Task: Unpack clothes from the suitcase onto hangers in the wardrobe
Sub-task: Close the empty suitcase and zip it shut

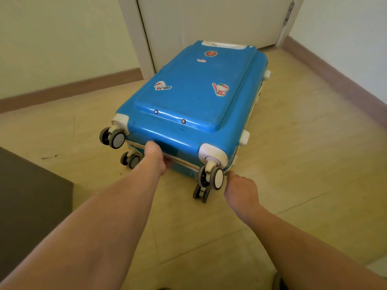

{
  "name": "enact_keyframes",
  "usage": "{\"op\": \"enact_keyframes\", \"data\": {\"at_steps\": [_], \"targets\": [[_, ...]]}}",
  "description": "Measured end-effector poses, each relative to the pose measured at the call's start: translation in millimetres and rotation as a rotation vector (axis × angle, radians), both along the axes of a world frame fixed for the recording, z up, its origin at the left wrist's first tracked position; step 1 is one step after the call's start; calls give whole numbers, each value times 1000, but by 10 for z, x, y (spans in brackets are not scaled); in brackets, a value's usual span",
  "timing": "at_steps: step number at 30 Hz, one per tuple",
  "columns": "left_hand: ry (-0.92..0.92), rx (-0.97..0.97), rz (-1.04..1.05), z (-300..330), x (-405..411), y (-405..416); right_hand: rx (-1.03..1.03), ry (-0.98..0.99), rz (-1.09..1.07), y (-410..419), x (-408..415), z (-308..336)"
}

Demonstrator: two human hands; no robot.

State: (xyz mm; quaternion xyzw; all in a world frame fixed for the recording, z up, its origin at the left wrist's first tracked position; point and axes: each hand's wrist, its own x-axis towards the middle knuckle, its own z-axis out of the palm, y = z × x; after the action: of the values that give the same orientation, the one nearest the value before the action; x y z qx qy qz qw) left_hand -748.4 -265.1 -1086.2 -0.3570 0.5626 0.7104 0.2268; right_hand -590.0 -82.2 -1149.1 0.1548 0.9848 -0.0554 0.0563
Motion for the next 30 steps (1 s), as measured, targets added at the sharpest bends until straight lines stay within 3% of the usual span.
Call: {"op": "enact_keyframes", "data": {"at_steps": [3,12,20,26,30], "targets": [[-21,-5,105,31,-7,122,-24,2,-30,-58,5,-30],[-65,22,115,90,28,115,-128,74,-173,-110,45,-16],[-106,16,87,309,-42,152,-76,21,-74,-58,50,54],[-104,111,151,210,-12,20,-366,11,-219,-36,-21,95],[-53,78,165,241,-31,125,-272,116,-201,-121,-13,146]]}}
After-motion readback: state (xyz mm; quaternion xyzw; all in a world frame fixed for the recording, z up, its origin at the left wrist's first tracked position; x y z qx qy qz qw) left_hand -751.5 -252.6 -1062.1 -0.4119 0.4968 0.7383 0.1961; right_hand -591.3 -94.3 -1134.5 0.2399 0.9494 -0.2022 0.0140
